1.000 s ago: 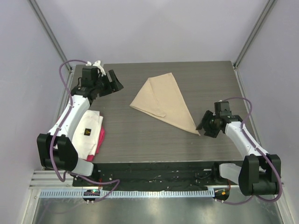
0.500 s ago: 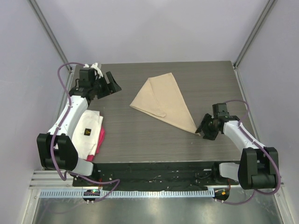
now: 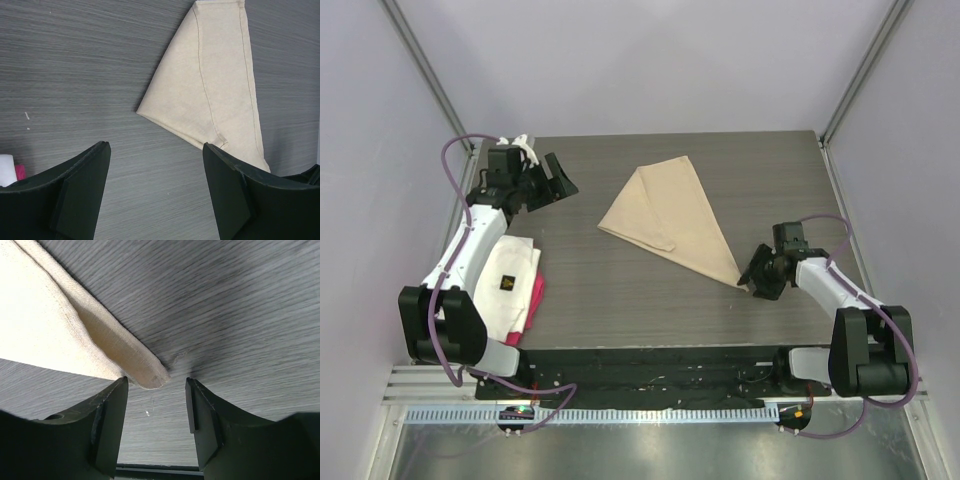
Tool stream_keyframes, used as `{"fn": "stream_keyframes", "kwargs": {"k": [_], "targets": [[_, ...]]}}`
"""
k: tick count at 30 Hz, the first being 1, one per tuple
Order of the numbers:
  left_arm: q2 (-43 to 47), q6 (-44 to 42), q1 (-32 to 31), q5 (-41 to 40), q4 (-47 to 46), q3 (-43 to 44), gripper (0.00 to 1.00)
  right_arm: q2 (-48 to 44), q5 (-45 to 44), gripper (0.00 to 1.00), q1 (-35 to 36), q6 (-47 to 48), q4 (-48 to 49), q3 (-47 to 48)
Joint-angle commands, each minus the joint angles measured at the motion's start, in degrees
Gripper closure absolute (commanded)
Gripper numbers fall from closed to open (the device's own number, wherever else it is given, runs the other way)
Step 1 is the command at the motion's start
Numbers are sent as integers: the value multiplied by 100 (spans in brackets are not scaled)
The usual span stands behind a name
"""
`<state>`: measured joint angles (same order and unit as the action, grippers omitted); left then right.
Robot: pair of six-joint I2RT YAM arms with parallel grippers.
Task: Fold the napkin, place the utensils inside, and roll it up
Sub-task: Fold the napkin at the center of the board.
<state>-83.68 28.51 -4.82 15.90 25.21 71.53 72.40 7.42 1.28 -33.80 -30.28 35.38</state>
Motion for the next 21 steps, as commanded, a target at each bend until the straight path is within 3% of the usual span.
{"fn": "stream_keyframes", "kwargs": {"k": [1,7,17,21], "targets": [[80,31,51,141,-52,-7,21,37,-197,43,-22,-83,189,-39],[97,32,51,176,-60,-16,21,178,-197,47,-22,-83,260,-83],[115,40,69,194,-78,-25,21,503,-92,60,-22,339,260,-4],[124,32,69,194,-87,-25,21,503,-92,71,-22,374,260,13]]}}
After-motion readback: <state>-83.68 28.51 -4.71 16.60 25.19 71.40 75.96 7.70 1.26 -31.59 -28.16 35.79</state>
